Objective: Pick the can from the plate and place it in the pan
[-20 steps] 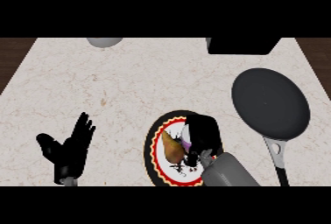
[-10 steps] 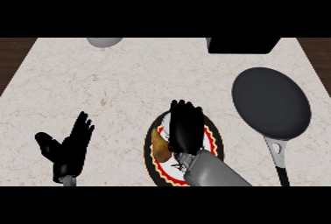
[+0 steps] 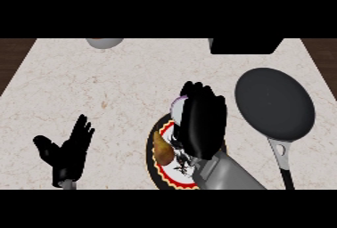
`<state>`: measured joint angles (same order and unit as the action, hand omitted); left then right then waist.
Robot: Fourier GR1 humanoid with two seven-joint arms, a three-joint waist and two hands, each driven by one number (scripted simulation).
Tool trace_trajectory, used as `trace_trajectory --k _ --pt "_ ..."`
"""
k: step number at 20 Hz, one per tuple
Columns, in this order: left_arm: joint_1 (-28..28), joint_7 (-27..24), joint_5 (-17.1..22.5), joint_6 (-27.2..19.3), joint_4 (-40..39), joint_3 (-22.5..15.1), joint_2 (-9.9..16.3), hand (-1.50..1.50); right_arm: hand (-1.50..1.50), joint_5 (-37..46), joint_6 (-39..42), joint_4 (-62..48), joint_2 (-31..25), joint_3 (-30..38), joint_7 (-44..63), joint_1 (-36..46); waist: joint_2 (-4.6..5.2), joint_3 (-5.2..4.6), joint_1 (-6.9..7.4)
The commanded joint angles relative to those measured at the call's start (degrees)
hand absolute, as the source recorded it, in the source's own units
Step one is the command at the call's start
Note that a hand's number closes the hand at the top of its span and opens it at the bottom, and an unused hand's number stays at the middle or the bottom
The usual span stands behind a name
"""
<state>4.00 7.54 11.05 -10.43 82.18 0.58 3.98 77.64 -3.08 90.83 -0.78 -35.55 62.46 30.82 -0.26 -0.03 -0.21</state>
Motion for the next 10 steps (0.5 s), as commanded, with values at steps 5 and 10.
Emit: trace_trajectory --k 5,10 --pt "2.23 0.03 -0.28 1.22 2.07 -0.81 0.29 0.0 1.5 -1.69 -0.34 4.63 -1.47 12.85 -1.98 -1.37 0.2 0.04 0.3" --pt "-1.23 2.38 -1.08 -2.2 1.61 -1.15 -2.0 0.0 1.5 -3.32 -11.25 -3.42 -5.89 20.12 -10.71 -3.97 0.31 0.05 0.32"
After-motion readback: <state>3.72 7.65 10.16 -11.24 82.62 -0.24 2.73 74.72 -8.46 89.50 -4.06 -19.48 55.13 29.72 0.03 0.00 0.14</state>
